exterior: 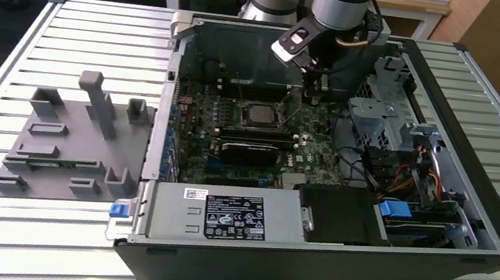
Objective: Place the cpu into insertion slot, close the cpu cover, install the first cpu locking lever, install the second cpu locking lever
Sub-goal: 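Close the cpu cover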
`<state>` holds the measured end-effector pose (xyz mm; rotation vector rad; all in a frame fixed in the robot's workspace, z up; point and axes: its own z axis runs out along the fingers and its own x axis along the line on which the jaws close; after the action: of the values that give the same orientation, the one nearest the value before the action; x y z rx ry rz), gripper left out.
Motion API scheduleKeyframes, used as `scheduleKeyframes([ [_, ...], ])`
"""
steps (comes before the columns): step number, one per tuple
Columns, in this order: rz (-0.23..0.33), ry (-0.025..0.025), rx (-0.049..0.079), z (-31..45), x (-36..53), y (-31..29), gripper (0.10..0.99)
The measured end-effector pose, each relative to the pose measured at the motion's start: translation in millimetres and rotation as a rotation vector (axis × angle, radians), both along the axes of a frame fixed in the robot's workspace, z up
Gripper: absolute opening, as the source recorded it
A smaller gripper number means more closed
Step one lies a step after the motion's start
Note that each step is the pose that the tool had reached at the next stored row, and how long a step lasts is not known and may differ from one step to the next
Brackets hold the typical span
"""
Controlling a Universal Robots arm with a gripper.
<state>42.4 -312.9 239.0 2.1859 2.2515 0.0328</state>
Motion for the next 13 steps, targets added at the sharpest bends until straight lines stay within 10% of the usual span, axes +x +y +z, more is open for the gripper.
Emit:
scheduleKeyframes([
  [13, 0.000, -0.0001, 0.000, 0.0, -22.5, -2.5, 0.106],
])
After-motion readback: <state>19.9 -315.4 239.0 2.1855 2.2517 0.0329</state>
